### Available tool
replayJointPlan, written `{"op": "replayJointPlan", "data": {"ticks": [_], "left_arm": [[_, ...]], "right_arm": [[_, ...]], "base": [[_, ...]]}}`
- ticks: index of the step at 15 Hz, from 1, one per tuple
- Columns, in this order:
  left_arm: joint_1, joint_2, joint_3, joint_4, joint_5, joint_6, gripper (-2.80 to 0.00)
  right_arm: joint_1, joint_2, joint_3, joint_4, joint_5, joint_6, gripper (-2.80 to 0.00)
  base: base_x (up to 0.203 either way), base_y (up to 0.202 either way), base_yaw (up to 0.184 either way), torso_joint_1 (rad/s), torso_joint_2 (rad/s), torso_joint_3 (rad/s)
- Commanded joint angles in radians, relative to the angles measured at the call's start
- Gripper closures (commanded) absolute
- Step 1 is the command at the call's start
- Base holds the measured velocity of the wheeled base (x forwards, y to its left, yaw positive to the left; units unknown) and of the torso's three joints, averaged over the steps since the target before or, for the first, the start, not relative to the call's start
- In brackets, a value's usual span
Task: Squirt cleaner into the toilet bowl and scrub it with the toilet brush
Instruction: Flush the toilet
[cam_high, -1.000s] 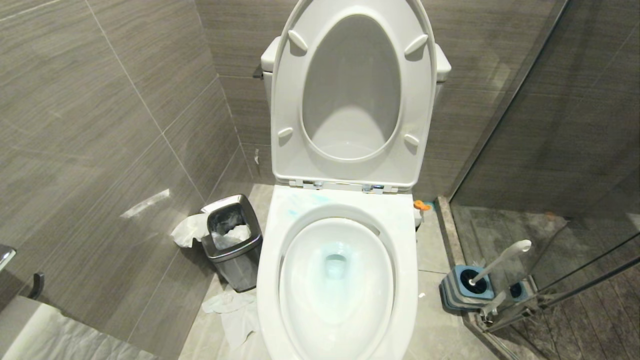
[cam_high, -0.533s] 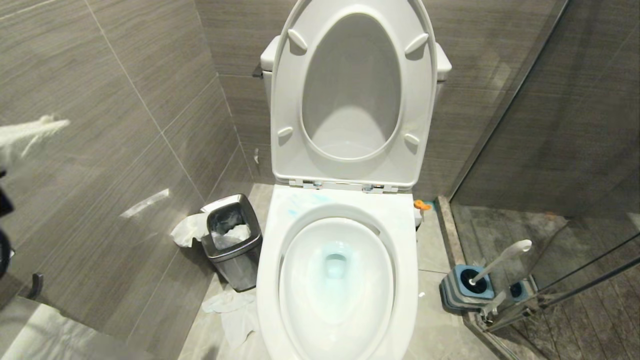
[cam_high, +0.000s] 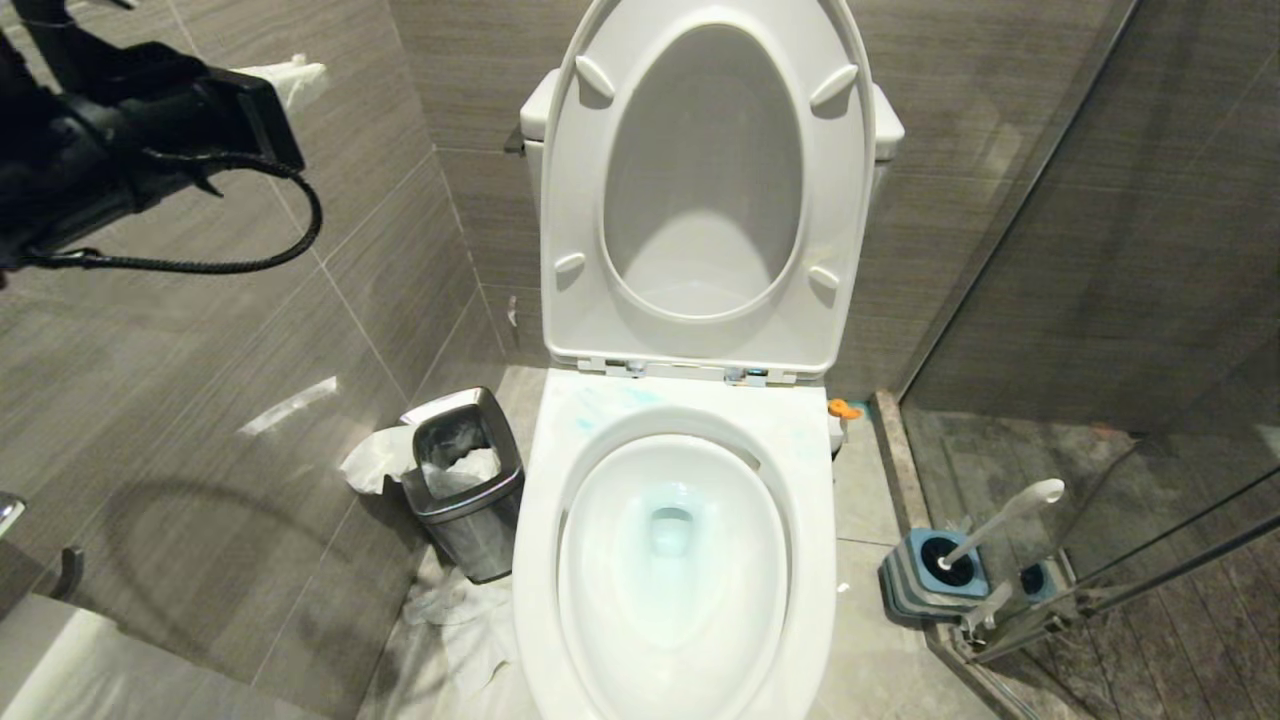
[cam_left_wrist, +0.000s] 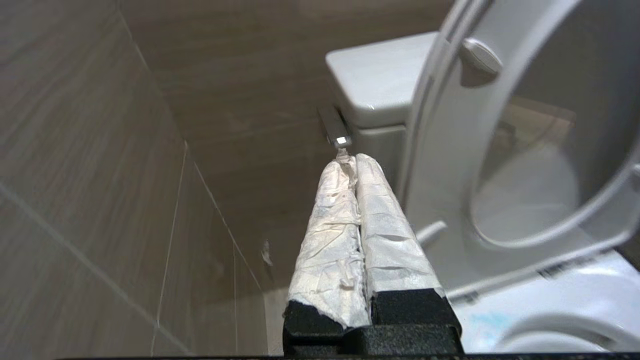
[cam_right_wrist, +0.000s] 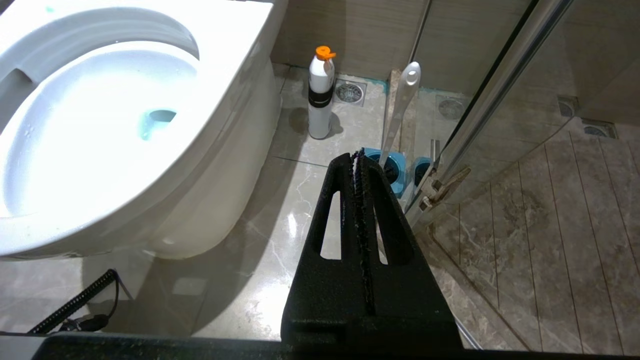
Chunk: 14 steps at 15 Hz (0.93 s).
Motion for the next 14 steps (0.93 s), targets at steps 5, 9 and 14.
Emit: {"op": "replayJointPlan", "data": {"ticks": [5,9,14], "left_arm": [[-0.052,0.297,-0.467,0.162,0.104,0.028,0.0],[-0.089,0.37,-0.591,0.365,0.246,0.033,0.0],[-0.098,0.36,-0.589,0.369,0.288,0.031,0.0]], "right_arm": [[-0.001,0.001,0.0,0.0,0.001,0.0,0.0],[0.001,0.001,0.0,0.0,0.001,0.0,0.0],[-0.001,0.001,0.0,0.0,0.001,0.0,0.0]], "base": [[0.0,0.0,0.0,0.0,0.0,0.0],[0.0,0.0,0.0,0.0,0.0,0.0],[0.0,0.0,0.0,0.0,0.0,0.0]]}}
